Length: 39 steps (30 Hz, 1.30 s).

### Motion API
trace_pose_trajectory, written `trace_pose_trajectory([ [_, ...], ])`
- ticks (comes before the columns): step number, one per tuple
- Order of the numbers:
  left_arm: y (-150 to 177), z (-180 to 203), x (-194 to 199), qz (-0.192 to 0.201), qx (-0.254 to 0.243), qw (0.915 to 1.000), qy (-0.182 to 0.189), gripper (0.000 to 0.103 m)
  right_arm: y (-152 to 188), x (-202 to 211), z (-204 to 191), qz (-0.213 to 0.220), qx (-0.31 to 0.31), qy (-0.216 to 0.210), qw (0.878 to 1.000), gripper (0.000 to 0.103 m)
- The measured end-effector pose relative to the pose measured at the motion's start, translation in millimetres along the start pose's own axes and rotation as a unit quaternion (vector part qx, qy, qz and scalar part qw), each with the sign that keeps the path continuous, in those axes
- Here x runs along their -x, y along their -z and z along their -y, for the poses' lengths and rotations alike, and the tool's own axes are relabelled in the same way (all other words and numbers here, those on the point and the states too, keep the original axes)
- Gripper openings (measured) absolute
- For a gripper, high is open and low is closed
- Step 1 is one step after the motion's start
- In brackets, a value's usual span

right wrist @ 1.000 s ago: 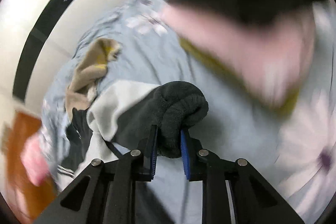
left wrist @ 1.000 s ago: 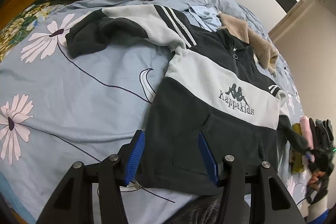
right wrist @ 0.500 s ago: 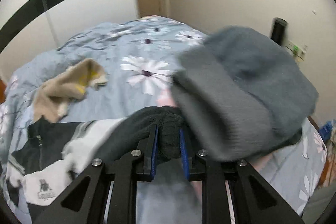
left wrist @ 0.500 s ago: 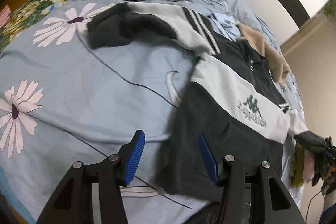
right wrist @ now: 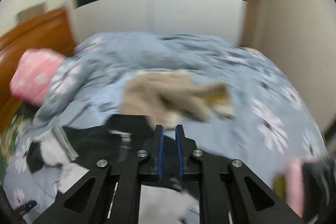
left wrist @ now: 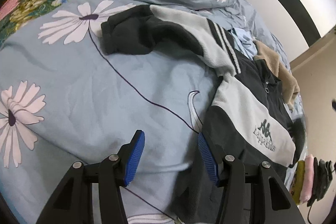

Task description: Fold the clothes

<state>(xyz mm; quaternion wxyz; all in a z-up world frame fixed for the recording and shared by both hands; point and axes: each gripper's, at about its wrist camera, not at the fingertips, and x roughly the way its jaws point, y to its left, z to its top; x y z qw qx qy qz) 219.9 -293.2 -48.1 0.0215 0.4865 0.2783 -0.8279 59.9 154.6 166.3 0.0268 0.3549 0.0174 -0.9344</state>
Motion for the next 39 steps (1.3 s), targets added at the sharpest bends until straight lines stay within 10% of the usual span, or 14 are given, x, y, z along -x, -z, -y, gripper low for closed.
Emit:
trace_pose_trajectory([
  [6, 0, -11, -15, -0.011, 0.009, 0.9999, -0.004, 0.057, 7, -48, -52, -0.034, 0.013, -0.052, 0.998, 0.007],
  [12, -5, -5, -23, -0.006, 0.004, 0.9999, -0.011, 0.057, 39, -76, 14, -0.073, -0.044, -0.022, 0.996, 0.010],
  [15, -13, 13, -27, 0.011, -0.006, 0.9998, -0.015, 0.058, 64, -85, 50, -0.105, -0.057, 0.016, 0.993, 0.047],
  [20, -30, 59, -38, 0.050, -0.007, 0.9985, -0.020, 0.064, 96, -104, 69, -0.150, -0.058, 0.026, 0.987, 0.061],
  [30, -31, 148, -78, 0.092, -0.026, 0.9945, -0.043, 0.067, 131, -159, 37, -0.197, 0.052, 0.092, 0.975, 0.059],
  [35, -21, 170, -100, 0.090, -0.078, 0.9914, -0.054, 0.067, 122, -152, 67, -0.193, 0.014, 0.117, 0.974, 0.013],
  [39, -27, 168, -99, 0.104, -0.075, 0.9904, -0.052, 0.067, 94, -108, 104, -0.126, -0.077, 0.107, 0.983, 0.010],
])
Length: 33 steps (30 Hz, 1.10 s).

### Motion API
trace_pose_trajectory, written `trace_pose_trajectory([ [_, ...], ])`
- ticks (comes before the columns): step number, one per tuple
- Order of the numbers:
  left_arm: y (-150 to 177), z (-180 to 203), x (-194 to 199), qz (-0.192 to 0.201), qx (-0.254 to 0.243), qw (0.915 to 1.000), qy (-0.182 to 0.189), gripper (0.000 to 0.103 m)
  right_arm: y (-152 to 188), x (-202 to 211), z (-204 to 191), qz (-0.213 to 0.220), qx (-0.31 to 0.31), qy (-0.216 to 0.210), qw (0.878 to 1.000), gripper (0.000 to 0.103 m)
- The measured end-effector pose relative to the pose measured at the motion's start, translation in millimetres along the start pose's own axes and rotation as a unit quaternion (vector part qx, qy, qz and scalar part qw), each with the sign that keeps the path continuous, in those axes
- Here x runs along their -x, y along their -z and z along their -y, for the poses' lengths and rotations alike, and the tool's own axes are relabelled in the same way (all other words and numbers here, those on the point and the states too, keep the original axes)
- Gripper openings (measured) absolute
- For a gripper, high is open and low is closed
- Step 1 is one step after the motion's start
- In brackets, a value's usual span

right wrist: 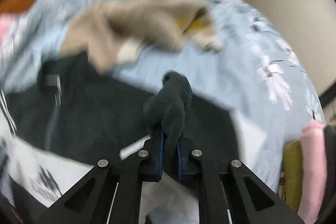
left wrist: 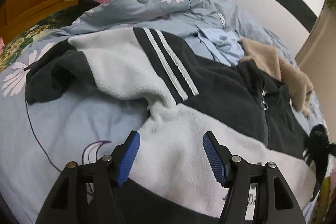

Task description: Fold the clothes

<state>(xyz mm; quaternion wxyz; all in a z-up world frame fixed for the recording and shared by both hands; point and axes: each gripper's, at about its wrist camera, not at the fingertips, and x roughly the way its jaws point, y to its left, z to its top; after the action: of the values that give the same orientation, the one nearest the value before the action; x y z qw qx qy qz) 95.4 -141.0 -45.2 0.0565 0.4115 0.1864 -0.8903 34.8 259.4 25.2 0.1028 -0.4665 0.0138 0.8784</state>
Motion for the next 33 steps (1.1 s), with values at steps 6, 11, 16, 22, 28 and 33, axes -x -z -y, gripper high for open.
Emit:
trace_pose_trajectory([
  [6, -5, -28, 4, 0.013, 0.046, 0.9988, 0.001, 0.067, -54, 93, 91, 0.147, -0.101, 0.064, 0.982, 0.009],
  [11, -4, -45, 6, 0.013, 0.080, 0.9967, 0.003, 0.067, -59, 136, 148, 0.182, -0.162, 0.090, 0.966, 0.009],
  [16, -5, -51, 7, 0.018, 0.086, 0.9962, 0.000, 0.067, -46, 131, 186, 0.155, -0.206, 0.124, 0.958, 0.009],
  [22, -5, -58, 5, 0.017, 0.097, 0.9951, -0.005, 0.067, -73, 129, 128, 0.176, -0.177, 0.043, 0.967, 0.009],
  [28, -5, -66, 6, 0.022, 0.112, 0.9934, -0.010, 0.067, -86, 130, -46, 0.204, -0.007, -0.107, 0.973, 0.009],
  [33, -5, -74, 7, 0.025, 0.124, 0.9919, -0.012, 0.067, -54, 103, -171, 0.184, 0.102, -0.171, 0.963, 0.009],
])
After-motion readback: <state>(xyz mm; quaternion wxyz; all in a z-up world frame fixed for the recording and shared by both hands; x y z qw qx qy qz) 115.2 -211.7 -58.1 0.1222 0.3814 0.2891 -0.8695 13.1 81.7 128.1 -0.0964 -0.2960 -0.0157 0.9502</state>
